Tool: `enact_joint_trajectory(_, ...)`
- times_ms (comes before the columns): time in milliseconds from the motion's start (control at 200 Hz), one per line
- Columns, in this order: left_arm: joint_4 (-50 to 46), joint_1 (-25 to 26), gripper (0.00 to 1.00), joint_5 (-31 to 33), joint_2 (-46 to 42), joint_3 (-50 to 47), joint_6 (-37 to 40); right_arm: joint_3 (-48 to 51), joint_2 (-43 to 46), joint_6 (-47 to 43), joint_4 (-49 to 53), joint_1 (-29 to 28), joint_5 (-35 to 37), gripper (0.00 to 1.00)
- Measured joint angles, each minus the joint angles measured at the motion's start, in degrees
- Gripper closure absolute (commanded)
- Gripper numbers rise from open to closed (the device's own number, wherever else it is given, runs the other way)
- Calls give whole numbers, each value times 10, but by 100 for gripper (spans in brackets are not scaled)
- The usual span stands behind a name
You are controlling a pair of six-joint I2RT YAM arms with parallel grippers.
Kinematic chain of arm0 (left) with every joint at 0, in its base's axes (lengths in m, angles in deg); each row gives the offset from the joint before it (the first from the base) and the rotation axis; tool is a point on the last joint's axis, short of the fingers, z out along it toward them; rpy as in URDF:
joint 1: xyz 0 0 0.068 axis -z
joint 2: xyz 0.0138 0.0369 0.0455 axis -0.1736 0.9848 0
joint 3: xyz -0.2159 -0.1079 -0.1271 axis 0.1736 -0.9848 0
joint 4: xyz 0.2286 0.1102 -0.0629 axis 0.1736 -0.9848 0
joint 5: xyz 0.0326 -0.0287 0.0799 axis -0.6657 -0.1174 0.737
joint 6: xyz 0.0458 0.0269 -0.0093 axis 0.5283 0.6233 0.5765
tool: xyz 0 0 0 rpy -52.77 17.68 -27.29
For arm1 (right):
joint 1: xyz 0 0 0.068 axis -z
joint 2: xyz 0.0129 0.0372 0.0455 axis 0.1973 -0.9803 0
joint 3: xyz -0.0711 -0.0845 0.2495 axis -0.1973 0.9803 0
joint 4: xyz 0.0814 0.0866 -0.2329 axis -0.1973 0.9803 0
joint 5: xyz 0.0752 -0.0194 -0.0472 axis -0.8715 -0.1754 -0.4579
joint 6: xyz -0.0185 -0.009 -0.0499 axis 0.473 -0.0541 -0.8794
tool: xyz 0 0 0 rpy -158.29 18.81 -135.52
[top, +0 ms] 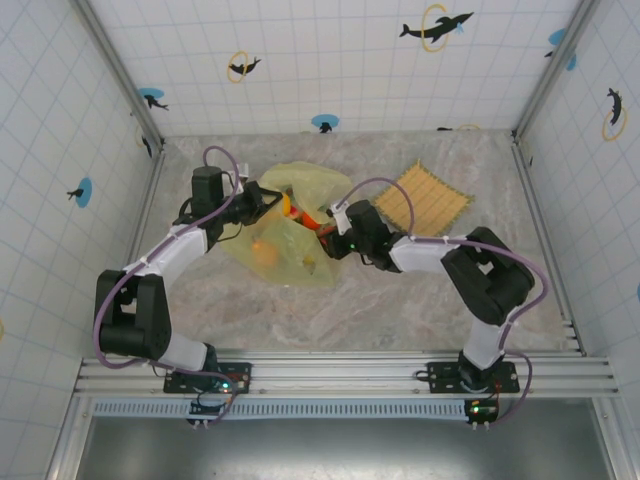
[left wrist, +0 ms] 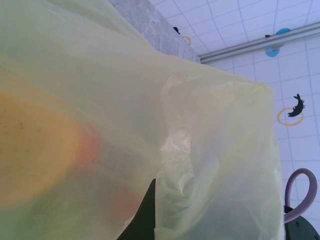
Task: Place the fruits into the plastic bag
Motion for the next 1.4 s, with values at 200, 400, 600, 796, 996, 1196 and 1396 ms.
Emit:
enact_joint_trajectory(200,0,0,100,0,0,0,0,-5,-7,33,-59,-6,-56,46)
enact_joint_trajectory(400,0,0,100,0,0,0,0,-5,-11,65,-117,-7,-125,46)
enact_joint_trajectory(600,0,0,100,0,0,0,0,-35,-56,83,-129,-15,-163,46)
enact_joint_trajectory(796,0,0,100,0,0,0,0,-95,-96,105,-143,-19,-169,45)
enact_joint_trajectory(996,0,0,100,0,0,0,0,-148,-137,153,-190,-23,-152,45)
enact_joint_trajectory(1196,0,0,100,0,0,0,0,-180,-183,196,-223,-39,-117,40)
enact_joint_trajectory(1396,0,0,100,0,0,0,0,-193,-201,211,-223,-52,-112,27)
